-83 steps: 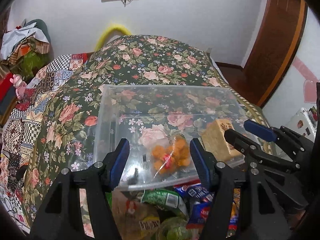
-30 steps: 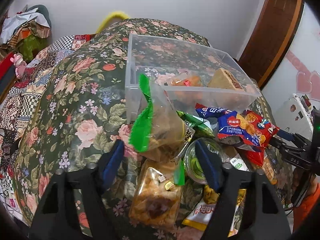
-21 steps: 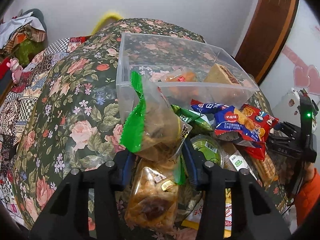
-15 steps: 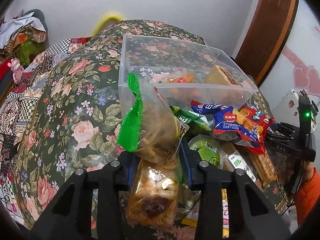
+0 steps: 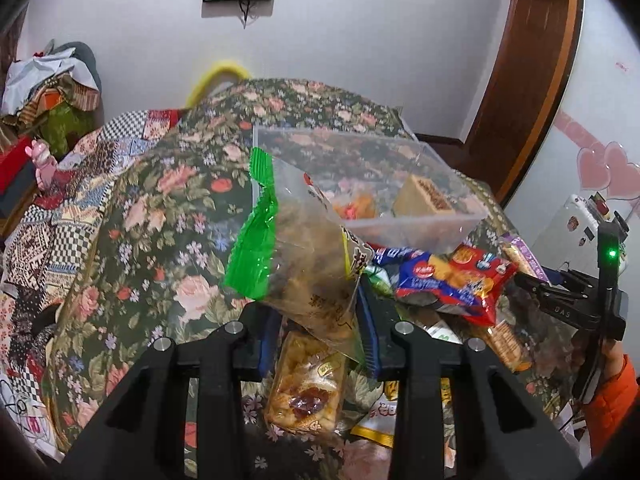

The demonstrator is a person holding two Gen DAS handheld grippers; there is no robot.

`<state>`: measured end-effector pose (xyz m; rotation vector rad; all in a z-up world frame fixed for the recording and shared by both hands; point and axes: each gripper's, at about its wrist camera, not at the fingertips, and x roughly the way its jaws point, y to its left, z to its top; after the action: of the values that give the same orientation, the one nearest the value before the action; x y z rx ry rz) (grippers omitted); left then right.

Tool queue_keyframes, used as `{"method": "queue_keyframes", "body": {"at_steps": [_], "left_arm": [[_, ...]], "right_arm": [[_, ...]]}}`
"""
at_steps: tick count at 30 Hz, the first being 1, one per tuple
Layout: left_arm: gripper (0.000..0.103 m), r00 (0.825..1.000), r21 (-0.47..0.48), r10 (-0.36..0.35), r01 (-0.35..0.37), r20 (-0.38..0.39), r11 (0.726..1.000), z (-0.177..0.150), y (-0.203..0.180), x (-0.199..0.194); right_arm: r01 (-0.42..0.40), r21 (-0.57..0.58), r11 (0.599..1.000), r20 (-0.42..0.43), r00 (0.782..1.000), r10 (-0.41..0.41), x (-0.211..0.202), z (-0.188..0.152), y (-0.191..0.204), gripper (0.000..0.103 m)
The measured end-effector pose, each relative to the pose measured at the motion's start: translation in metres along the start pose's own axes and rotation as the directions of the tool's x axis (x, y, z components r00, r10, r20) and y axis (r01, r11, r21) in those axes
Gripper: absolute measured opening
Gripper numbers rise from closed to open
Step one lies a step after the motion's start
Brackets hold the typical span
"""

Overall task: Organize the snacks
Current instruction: 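Grasp the purple coconut roll with the right gripper while the left grasps the green-tab bread bag, then release the coconut roll into the box while the left gripper lowers the bread bag in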

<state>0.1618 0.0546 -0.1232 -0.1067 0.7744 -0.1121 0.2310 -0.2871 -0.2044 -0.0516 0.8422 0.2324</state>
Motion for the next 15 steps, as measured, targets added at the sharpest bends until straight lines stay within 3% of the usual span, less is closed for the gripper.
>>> {"method": "queue_keyframes", "body": {"at_steps": [5,15], "left_arm": [[0.035,0.999,0.004,0.004,-0.004,0.034,1.000,0.009,-0.003,-0.012],[0.035,0.994,0.015,0.027,-0.029,0.109,0.999,0.037,-0.004,-0.024]], "right_arm": [[0.013,0.013,1.000,0.058,0.998,-0.014,-0.019,0.014,-0.002,0.043],[-0.053,0.000,0.999,0.186,0.981,0.052,-0.047,0.050,0.023,0.043]]}}
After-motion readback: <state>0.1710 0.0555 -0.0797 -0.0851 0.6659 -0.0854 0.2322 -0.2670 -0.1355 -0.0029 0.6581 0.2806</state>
